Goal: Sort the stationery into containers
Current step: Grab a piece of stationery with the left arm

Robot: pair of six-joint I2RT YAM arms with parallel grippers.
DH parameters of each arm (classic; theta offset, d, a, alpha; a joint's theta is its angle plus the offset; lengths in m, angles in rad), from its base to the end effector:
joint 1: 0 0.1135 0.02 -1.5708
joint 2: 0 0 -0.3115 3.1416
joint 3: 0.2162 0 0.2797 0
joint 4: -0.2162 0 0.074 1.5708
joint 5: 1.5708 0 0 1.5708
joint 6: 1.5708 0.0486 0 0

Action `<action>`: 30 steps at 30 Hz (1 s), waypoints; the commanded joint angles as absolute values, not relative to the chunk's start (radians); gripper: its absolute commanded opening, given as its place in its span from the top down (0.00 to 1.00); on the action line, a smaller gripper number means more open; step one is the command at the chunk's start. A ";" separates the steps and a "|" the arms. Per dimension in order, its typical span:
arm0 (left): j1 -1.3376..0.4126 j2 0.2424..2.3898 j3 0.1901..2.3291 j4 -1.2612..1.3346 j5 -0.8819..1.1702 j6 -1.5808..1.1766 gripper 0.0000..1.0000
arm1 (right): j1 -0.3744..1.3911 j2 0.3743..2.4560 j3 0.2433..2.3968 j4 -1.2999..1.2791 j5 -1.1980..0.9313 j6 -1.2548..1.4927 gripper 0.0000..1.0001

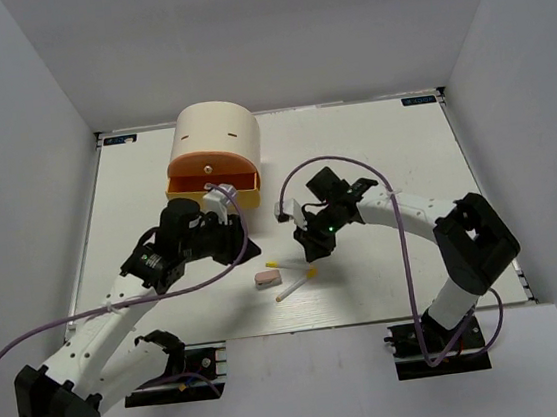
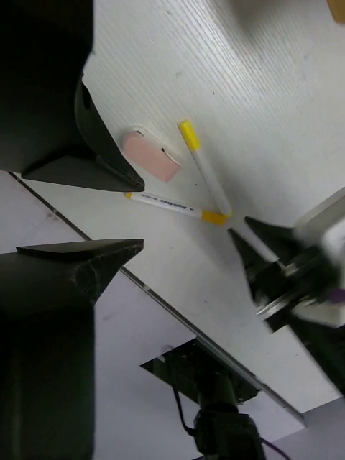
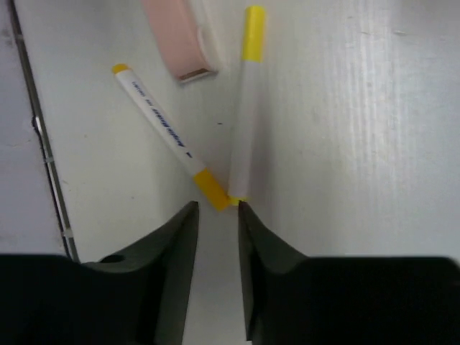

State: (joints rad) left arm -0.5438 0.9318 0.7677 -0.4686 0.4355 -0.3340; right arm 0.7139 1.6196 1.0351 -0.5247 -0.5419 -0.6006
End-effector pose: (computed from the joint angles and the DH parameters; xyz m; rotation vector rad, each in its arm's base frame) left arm 0.1680 -0.1256 0.3083 0.4955 2.2523 -0.9525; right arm 0.2463 0.2466 0.2204 -1.7324 1.9656 0.7599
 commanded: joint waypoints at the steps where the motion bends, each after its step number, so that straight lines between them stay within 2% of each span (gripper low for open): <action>1: -0.597 0.972 0.814 -0.483 0.468 -0.292 0.58 | 0.647 1.620 1.104 -0.516 -0.543 -0.473 0.71; 3: -0.653 1.043 0.842 -0.472 0.453 -0.282 0.58 | 0.589 1.614 1.106 -0.503 -0.520 -0.384 0.83; 6: -0.732 1.127 0.882 -0.451 0.419 -0.262 0.58 | 0.513 1.597 1.109 -0.477 -0.480 -0.310 0.92; 15: -0.965 1.431 1.031 -0.508 0.193 -0.187 0.55 | 0.321 1.577 1.124 -0.459 -0.502 -0.245 0.90; 18: -0.992 1.502 1.058 -0.517 0.143 -0.178 0.54 | 0.287 1.578 1.131 -0.457 -0.511 -0.241 0.88; 21: -1.029 1.573 1.081 -0.538 0.095 -0.178 0.49 | 0.256 1.583 1.144 -0.457 -0.528 -0.236 0.79; 23: -1.043 1.606 1.097 -0.551 0.046 -0.187 0.49 | 0.247 1.588 1.152 -0.456 -0.537 -0.229 0.75; 30: -1.075 1.703 1.130 -0.561 -0.008 -0.187 0.50 | 0.209 1.586 1.154 -0.449 -0.580 -0.215 0.72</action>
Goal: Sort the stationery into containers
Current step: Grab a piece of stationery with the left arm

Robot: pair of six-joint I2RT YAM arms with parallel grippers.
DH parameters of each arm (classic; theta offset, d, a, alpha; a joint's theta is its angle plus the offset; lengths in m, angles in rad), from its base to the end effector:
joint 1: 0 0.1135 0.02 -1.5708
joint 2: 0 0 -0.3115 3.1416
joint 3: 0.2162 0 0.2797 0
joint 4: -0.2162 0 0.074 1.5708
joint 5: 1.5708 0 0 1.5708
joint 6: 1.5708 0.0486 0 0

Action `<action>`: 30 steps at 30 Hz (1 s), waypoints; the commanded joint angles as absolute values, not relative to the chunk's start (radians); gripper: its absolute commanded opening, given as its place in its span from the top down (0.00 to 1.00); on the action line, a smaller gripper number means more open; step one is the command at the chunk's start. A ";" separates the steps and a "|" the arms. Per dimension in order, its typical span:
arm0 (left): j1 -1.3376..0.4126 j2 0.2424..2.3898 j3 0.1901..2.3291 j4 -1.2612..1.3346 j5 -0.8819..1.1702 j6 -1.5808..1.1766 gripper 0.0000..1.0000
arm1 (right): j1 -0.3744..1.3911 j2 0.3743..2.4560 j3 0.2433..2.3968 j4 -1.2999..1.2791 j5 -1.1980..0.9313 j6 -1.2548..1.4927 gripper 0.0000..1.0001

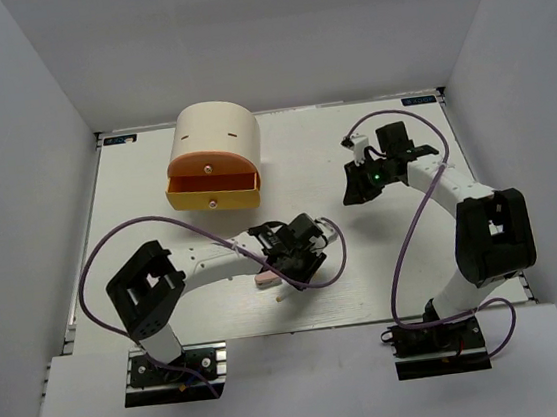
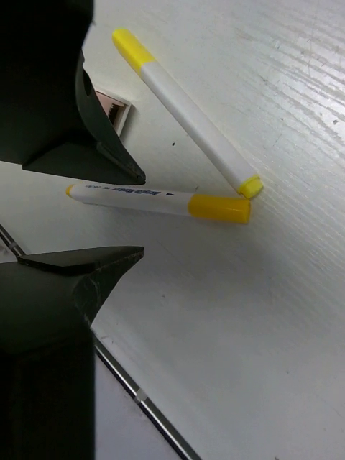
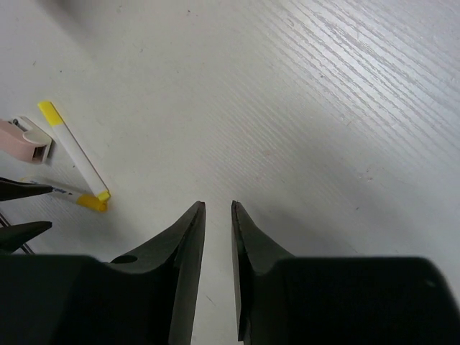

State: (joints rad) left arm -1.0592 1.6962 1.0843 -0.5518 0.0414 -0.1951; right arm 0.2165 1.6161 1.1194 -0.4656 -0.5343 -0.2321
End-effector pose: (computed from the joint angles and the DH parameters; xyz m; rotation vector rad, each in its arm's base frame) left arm 0.1772 -0.3198 0.2022 1.1877 2.5470 -0.3875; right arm 0.3552 0.1035 0.2522 -0.7514 2.3455 0.6656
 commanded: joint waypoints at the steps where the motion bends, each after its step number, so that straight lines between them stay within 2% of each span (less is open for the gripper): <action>1: -1.075 1.715 1.131 -0.571 -0.017 -0.187 0.50 | 0.207 1.583 1.154 -0.448 -0.581 -0.213 0.72; 10: -1.094 1.767 1.112 -0.571 -0.083 -0.196 0.58 | 0.201 1.548 1.126 -0.440 -0.615 -0.216 0.71; 13: -1.094 1.776 1.103 -0.549 -0.083 -0.196 0.64 | 0.199 1.546 1.124 -0.440 -0.624 -0.215 0.71; 16: -1.103 1.786 1.092 -0.540 -0.065 -0.196 0.75 | 0.199 1.545 1.127 -0.442 -0.627 -0.216 0.71; 17: -1.103 1.786 1.092 -0.531 -0.055 -0.187 0.81 | 0.198 1.543 1.127 -0.440 -0.627 -0.216 0.71; 20: -1.114 1.735 1.103 -0.520 -0.029 -0.177 0.90 | 0.201 1.542 1.131 -0.440 -0.629 -0.216 0.71; 24: -1.135 1.606 1.144 -0.502 0.006 -0.176 0.93 | 0.198 1.532 1.128 -0.436 -0.637 -0.218 0.71; 27: -1.121 1.494 1.173 -0.488 -0.003 -0.215 0.95 | 0.199 1.532 1.124 -0.426 -0.643 -0.222 0.67; 30: -1.100 1.398 1.173 -0.427 -0.145 -0.297 1.00 | 0.196 1.529 1.117 -0.416 -0.653 -0.230 0.61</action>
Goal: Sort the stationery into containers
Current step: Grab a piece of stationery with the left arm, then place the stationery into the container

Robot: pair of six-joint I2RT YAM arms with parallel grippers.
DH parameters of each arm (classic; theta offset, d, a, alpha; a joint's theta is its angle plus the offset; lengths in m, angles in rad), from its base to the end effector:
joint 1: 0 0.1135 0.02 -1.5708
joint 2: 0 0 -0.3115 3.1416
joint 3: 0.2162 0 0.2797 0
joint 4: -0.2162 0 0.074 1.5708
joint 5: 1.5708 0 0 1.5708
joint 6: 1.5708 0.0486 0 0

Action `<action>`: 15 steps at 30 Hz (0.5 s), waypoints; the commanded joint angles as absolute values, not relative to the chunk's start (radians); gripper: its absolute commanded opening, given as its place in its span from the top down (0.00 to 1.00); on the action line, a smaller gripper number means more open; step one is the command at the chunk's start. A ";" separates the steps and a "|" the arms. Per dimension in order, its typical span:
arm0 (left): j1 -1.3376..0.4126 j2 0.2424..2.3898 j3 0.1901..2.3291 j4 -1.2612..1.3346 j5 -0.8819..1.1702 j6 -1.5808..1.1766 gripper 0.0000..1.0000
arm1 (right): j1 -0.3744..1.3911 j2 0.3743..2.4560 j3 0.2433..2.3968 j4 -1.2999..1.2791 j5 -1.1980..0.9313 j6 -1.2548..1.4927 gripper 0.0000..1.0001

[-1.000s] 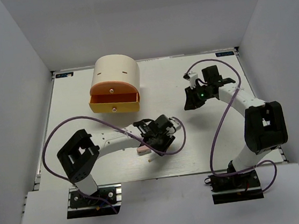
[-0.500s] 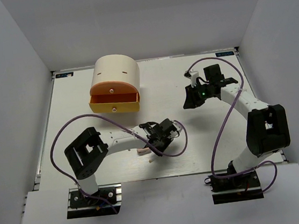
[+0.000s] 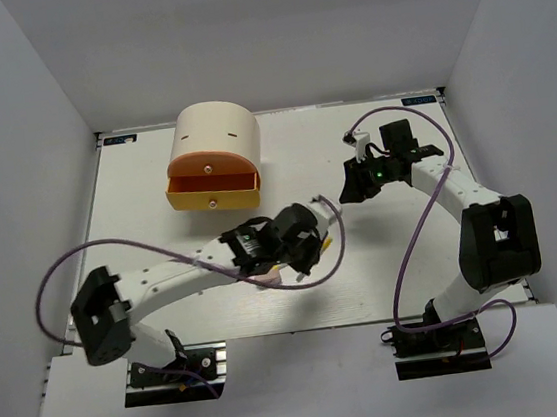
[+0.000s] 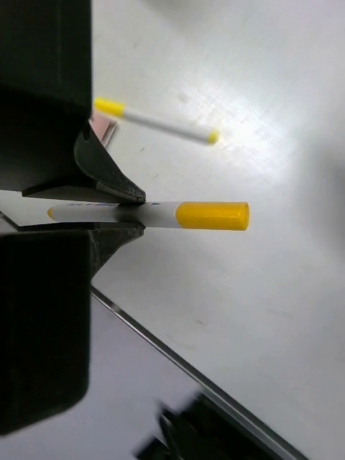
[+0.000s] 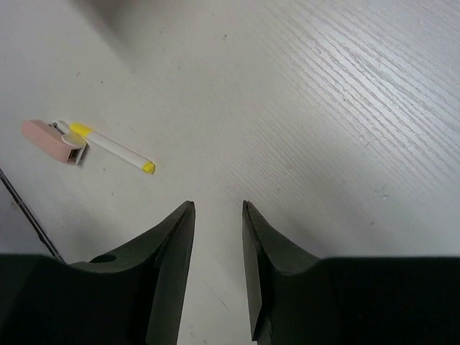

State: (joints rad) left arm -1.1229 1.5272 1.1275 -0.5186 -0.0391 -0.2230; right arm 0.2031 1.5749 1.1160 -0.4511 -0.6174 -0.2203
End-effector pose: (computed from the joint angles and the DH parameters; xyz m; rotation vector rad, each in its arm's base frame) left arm 0.1558 -0.3199 0.2763 1.0993 2.3149 -0.5012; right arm 0.3494 0.1007 0.2681 -0.7541 2.2708 0.7515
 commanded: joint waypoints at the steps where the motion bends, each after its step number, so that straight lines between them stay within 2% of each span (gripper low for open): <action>1: -1.100 1.332 1.149 -0.413 -0.211 -0.329 1.00 | 0.199 1.528 1.118 -0.413 -0.660 -0.235 0.61; 4: -1.074 1.211 1.109 -0.354 -0.514 -0.478 1.00 | 0.199 1.526 1.117 -0.407 -0.663 -0.233 0.61; 10: -1.034 1.071 1.037 -0.256 -0.881 -0.817 1.00 | 0.199 1.529 1.115 -0.397 -0.669 -0.238 0.61; 15: -0.990 1.062 1.104 -0.527 -1.092 -1.333 1.00 | 0.201 1.531 1.118 -0.384 -0.676 -0.232 0.61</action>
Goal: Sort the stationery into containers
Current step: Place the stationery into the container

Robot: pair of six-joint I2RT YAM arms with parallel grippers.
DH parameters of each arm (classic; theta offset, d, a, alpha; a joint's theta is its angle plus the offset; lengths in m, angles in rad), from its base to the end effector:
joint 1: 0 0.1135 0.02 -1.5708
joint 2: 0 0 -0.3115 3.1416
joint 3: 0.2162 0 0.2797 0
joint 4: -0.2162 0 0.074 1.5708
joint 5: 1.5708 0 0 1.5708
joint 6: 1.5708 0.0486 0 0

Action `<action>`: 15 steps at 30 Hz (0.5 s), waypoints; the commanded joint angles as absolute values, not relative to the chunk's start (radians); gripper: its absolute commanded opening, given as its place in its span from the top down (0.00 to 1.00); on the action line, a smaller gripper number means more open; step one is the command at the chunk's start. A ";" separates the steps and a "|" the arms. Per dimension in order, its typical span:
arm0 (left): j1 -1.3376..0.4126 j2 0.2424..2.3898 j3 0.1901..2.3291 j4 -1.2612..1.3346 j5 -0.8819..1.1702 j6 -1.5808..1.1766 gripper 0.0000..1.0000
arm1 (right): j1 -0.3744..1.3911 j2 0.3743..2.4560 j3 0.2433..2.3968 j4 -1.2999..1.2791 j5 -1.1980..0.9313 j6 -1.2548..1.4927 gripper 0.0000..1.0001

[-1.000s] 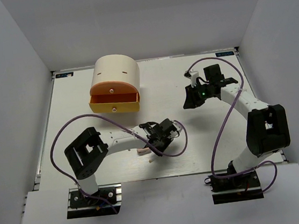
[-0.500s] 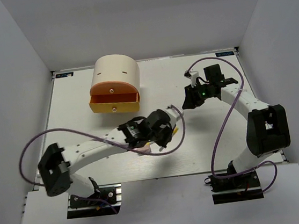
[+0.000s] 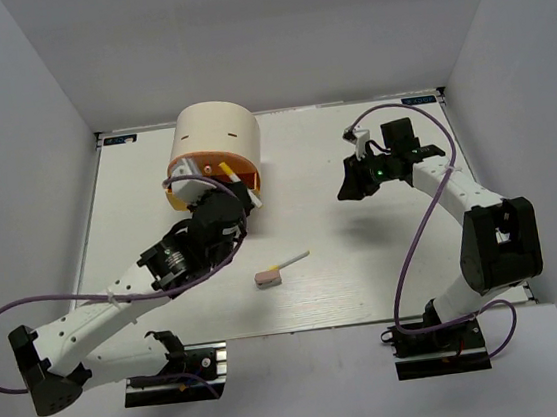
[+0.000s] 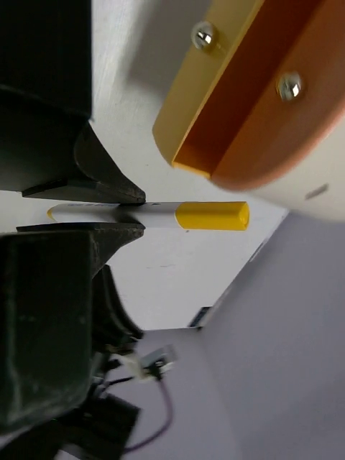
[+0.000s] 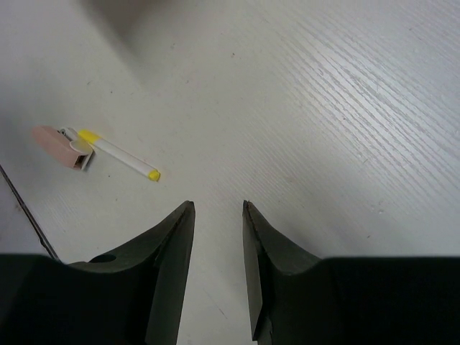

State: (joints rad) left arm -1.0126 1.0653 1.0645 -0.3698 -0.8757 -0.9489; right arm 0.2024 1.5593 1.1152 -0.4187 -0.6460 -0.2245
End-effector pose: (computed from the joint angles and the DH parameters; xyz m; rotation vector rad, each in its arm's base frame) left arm 0.1590 -0.1841 0.4078 -0.5047 1.7675 -0.5393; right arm 0.3490 0.1015 0.2761 -0.7733 2.2106 0.7684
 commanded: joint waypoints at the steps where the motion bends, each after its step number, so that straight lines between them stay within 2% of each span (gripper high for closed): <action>1: -0.989 1.072 1.104 -0.596 -1.092 -1.400 1.00 | 0.201 1.532 1.117 -0.385 -0.678 -0.227 0.61; 7: -0.894 1.161 1.181 -0.759 -1.069 -1.751 1.00 | 0.201 1.513 1.091 -0.367 -0.687 -0.218 0.61; 15: -0.740 1.314 1.318 -0.776 -0.954 -1.795 1.00 | 0.196 1.470 1.048 -0.342 -0.683 -0.215 0.61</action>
State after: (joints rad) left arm -0.7757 1.2987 1.2625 -0.7132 -0.9726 -1.6848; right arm 0.2024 1.5166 1.0626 -0.3828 -0.6613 -0.2192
